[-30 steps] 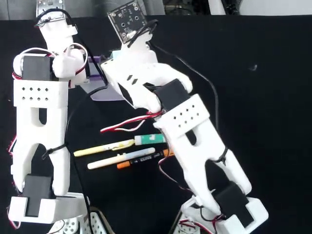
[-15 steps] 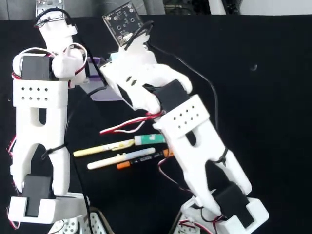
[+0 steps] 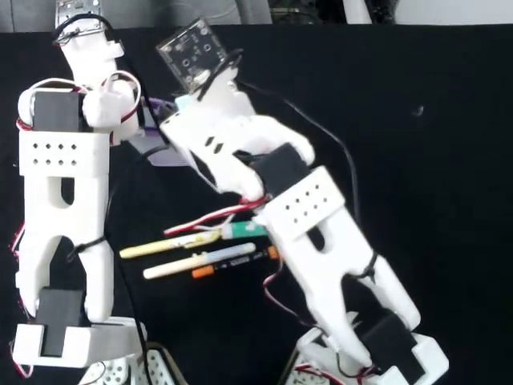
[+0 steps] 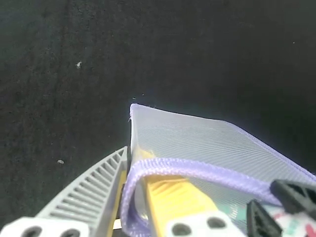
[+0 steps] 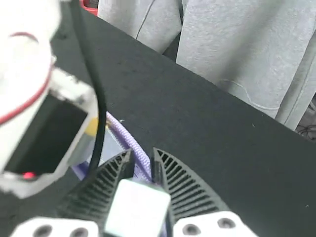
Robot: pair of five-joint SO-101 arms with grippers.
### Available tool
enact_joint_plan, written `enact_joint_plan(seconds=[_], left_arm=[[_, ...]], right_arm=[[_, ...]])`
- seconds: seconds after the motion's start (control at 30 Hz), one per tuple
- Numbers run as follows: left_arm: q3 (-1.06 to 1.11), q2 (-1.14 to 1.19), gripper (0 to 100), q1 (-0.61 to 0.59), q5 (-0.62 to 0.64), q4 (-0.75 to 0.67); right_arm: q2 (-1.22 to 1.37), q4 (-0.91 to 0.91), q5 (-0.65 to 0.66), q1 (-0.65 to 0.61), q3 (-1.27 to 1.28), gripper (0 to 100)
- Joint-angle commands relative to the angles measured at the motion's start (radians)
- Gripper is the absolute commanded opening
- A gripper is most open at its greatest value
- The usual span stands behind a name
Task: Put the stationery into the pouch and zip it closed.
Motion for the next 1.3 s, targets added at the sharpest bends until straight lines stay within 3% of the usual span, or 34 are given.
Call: enact_joint_plan(seconds=[0.0,0.27,0.4,0.6,1.03,1.27], left_arm=[[0.018,0.015,3,-0.007,0.012,-0.015],[0.013,0.017,3,-0.008,0.012,-0.015],[0.018,0.017,3,-0.002,0.012,-0.015],[0.018,0.017,3,-0.004,0.012,-0.015],[0.021,0.017,3,-0.01,0.006,-0.037],[0.018,0.017,3,-0.117,0.006,-0.08]], right_arm=[[-0.027,0.006,0.063,-0.057,-0.001,1.3],[-0.028,0.054,0.123,-0.087,-0.008,18.8],[-0.053,0.123,0.176,-0.117,-0.035,22.9],[-0.174,0.181,0.18,-0.115,-0.027,23.4],[-0.372,0.212,0.18,0.054,0.013,23.4],[-0.403,0.367,0.181,0.072,0.031,23.4]])
